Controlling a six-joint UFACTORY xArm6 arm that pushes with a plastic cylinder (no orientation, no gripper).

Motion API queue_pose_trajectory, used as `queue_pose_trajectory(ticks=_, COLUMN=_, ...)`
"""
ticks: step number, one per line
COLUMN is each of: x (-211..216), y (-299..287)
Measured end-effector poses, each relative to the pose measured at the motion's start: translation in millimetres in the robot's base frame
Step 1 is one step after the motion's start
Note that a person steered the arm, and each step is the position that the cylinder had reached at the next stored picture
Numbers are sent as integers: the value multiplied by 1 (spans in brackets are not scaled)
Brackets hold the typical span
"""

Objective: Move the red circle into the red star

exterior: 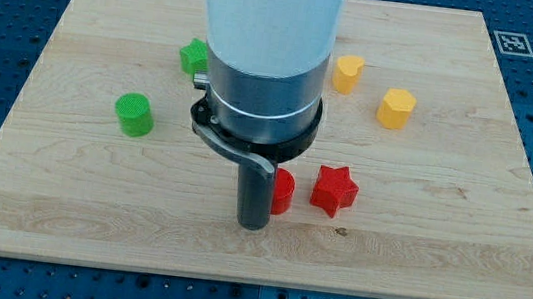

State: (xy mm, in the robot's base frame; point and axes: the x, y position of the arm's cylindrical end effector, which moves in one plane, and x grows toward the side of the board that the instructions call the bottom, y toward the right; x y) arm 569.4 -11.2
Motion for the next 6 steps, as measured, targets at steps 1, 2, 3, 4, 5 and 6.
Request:
queue_pose_trajectory(ticks=1, x=0, y=-6)
queue_pose_trajectory(ticks=2, x=-7, y=-38)
queue_pose_trajectory(ticks=3, x=-16, y=-40)
queue_pose_trajectory(ticks=4, x=-16, y=-22)
queue_pose_trajectory(ticks=5, x=-16, y=8)
queue_pose_trajectory(ticks=6, x=-18, y=20)
